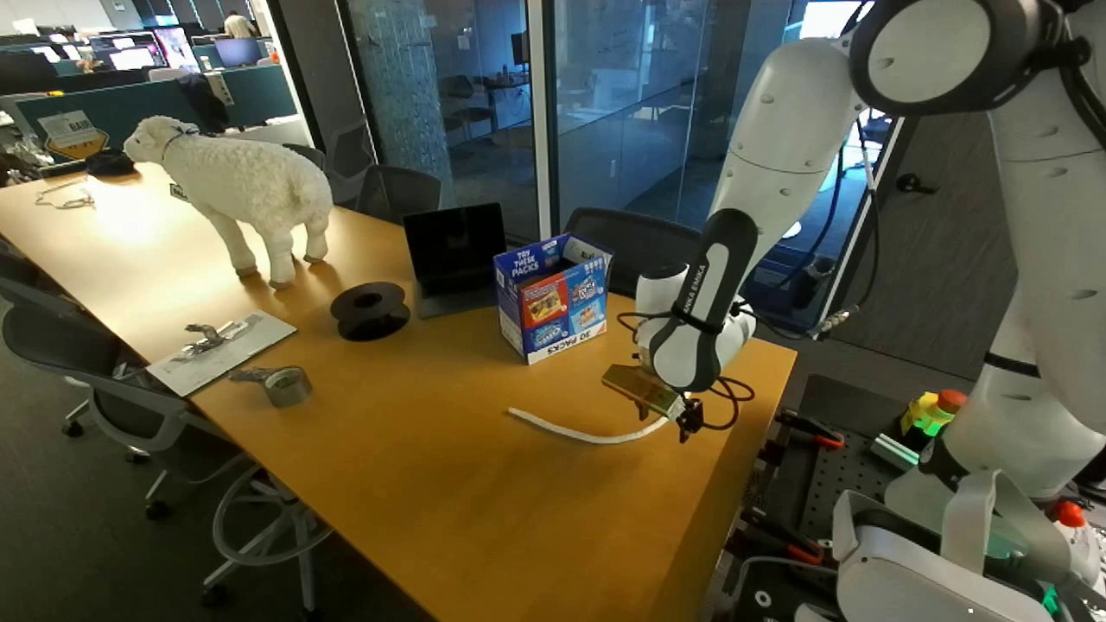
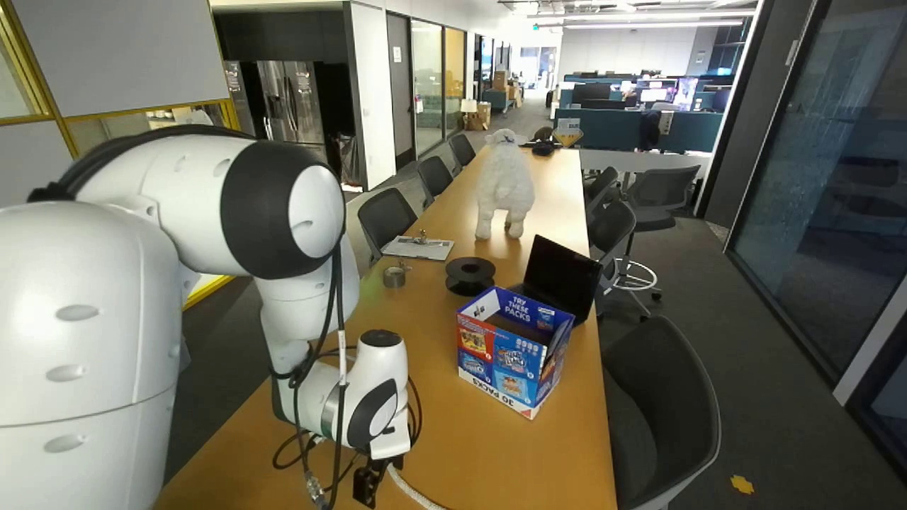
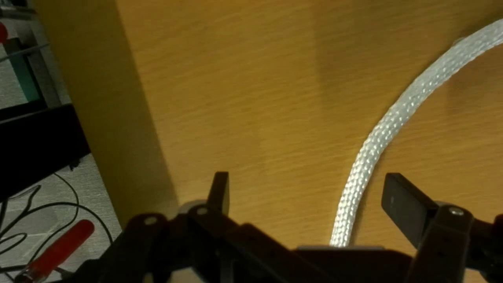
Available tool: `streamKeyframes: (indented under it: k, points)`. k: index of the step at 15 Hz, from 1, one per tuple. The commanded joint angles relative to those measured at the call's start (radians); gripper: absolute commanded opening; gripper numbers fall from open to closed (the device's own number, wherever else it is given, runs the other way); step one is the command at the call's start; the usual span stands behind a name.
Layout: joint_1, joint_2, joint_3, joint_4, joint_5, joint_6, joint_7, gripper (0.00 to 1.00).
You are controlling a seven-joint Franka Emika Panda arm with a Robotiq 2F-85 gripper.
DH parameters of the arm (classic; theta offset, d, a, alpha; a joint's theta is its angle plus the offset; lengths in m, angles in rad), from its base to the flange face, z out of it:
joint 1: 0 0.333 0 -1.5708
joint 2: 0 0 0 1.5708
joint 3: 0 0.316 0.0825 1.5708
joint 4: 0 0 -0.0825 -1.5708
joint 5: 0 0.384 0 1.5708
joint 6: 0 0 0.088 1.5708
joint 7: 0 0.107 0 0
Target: Put the ropes in the box one at a time
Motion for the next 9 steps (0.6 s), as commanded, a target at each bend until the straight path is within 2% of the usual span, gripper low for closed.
streamKeyframes:
  k: [1, 9]
  points:
    - [0.024, 0.09, -0.039, 0.075, 0.011, 0.025, -0.064, 1.0]
    - [0.015, 0.163, -0.046, 0.102, 0.046, 0.106, -0.125, 1.0]
